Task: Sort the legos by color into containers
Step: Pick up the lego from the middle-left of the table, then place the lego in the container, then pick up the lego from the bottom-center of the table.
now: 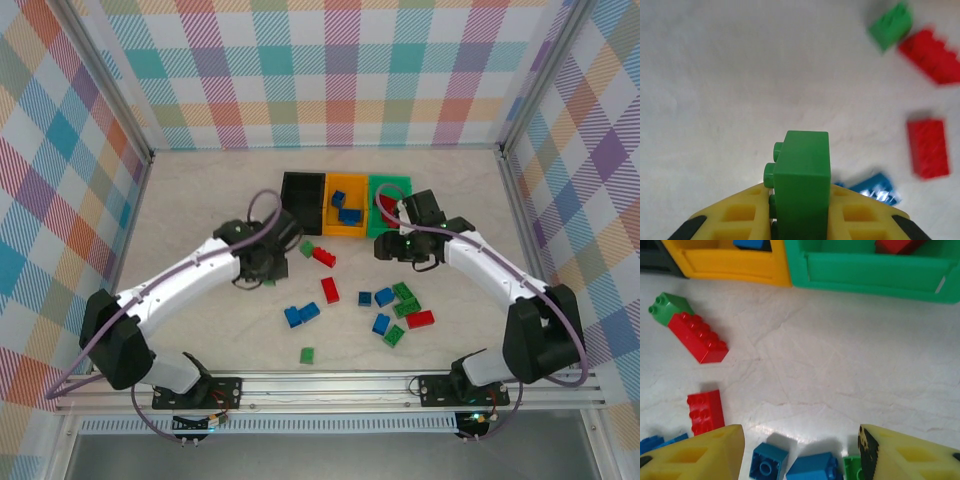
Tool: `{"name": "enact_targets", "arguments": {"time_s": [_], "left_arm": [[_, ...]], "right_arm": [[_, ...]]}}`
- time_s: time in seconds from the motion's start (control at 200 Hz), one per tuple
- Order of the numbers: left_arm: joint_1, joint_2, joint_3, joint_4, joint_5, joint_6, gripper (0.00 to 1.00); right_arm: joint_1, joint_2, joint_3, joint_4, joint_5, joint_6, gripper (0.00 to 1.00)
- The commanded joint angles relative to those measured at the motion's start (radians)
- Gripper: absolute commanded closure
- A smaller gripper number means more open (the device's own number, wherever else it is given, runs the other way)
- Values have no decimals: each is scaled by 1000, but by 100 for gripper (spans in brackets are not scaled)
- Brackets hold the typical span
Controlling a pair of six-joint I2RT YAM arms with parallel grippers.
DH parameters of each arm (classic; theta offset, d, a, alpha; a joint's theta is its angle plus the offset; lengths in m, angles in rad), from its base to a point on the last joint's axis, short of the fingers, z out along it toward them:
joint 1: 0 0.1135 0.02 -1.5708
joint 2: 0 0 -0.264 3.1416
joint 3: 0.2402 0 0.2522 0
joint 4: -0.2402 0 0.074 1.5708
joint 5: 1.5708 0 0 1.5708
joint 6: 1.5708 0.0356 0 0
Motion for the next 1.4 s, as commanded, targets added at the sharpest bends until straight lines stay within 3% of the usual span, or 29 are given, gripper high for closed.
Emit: {"name": "enact_targets", "arguments": {"time_s": [0.0, 0.155, 0.38, 0.575, 0.62, 0.7, 0.825, 0.985, 1.395], "left_arm": [[77, 107, 153, 50, 64, 167, 79], [123, 363, 449, 35, 110, 277, 73], [191, 755, 874, -68, 72, 333, 77], [253, 887, 1050, -74, 122, 338, 76], [266, 887, 1051, -63, 140, 332, 72], [283, 887, 1048, -49, 208, 324, 53], [284, 856, 1032, -67, 306, 344, 44], [262, 665, 839, -1, 327, 346, 42], [136, 4, -138, 540, 425, 251, 41]], "right_arm": [[16, -56, -46, -20, -67, 34, 37], [50, -132, -126, -38, -74, 56, 37], [90, -263, -237, -61, -80, 115, 37], [106, -349, -278, -103, -86, 143, 37], [109, -362, -283, -110, -88, 148, 37], [114, -378, -288, -128, -86, 152, 37], [120, -394, -292, -155, -93, 157, 37], [156, -416, -300, -193, -139, 195, 37], [295, -413, -314, -361, -23, 432, 37]]}}
